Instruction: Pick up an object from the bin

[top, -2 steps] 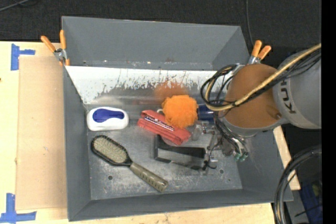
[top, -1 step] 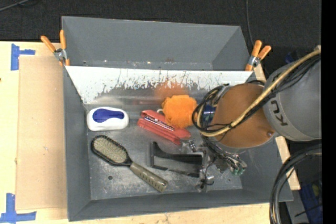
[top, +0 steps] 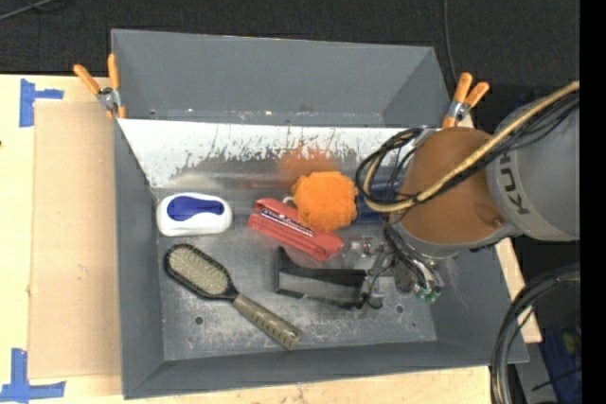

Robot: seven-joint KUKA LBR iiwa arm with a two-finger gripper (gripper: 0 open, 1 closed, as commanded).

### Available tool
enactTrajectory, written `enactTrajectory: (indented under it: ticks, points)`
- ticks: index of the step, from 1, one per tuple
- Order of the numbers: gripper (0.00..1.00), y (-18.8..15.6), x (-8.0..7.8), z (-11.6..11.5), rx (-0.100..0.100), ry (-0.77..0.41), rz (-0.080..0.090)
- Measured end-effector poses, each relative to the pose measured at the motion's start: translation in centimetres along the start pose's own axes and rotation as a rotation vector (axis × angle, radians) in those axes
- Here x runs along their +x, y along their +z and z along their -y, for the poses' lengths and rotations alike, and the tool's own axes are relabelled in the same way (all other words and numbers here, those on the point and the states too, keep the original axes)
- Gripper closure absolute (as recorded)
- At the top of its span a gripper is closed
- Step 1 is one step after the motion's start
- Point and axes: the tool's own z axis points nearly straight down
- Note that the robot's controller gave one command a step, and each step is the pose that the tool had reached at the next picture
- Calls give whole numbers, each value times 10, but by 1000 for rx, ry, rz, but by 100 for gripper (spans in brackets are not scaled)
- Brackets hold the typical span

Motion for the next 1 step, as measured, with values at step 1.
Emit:
enactTrajectory:
  ticks: [1]
  points:
    - [100,0,0,0,0,0,0]
